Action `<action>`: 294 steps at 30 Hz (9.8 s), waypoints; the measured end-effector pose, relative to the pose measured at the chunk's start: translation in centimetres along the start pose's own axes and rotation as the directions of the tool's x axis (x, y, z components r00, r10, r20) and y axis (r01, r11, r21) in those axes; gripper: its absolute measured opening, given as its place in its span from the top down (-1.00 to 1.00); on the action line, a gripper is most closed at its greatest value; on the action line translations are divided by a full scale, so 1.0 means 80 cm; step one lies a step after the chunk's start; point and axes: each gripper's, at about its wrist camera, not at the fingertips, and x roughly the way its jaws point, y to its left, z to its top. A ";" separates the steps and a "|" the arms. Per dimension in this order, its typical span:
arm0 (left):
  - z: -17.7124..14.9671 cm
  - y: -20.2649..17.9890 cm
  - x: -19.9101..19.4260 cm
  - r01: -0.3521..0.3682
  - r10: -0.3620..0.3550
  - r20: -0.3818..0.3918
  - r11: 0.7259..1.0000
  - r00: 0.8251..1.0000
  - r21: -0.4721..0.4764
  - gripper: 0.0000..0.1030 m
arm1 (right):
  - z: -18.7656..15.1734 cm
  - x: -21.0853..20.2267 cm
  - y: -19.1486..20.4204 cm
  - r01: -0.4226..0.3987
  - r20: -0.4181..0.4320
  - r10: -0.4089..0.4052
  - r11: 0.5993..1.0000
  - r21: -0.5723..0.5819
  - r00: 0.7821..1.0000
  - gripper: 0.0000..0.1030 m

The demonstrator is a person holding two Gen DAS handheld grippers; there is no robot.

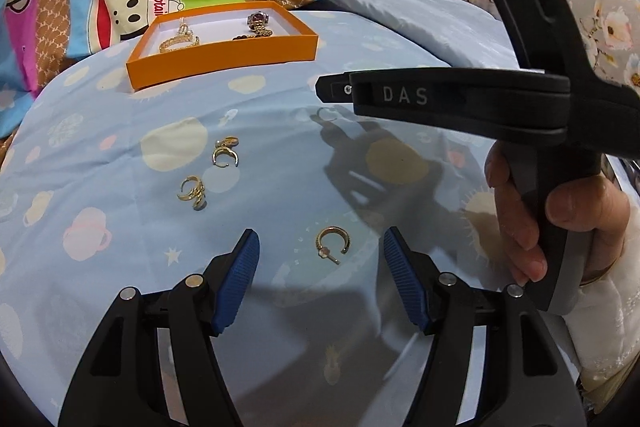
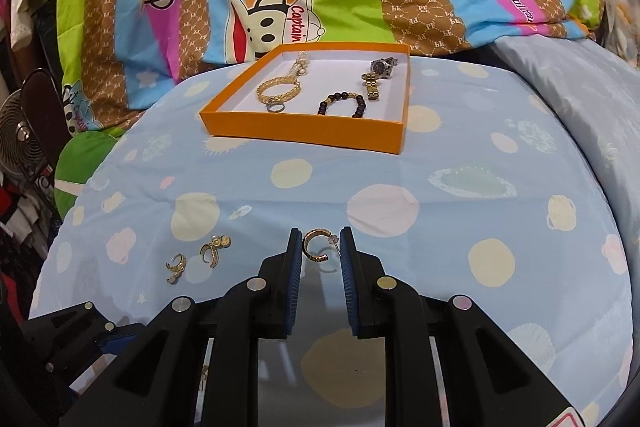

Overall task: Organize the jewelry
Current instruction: 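Grasp a gold hoop earring with the right tool while the left tool grasps another gold earring, then carry both gold earrings with both tools toward the orange box, then open both tools over the box to drop the earrings, then grasp a gold earring from the sheet with the right tool, then grasp the last small gold earring with the left tool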

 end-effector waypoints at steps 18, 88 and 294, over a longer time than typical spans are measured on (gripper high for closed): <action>0.001 -0.007 0.000 0.020 -0.020 0.012 0.999 1.000 0.033 0.68 | -0.002 0.001 -0.002 0.001 -0.001 -0.001 1.000 0.014 1.000 0.65; 0.044 0.114 -0.011 -0.226 0.234 0.023 0.956 0.972 -0.187 0.68 | -0.002 0.011 0.007 -0.027 -0.033 0.028 0.999 0.018 0.999 0.65; 0.030 0.073 0.012 -0.148 0.150 0.007 0.981 0.989 -0.126 0.73 | -0.010 0.025 0.042 0.019 -0.024 -0.019 1.000 0.010 1.000 0.76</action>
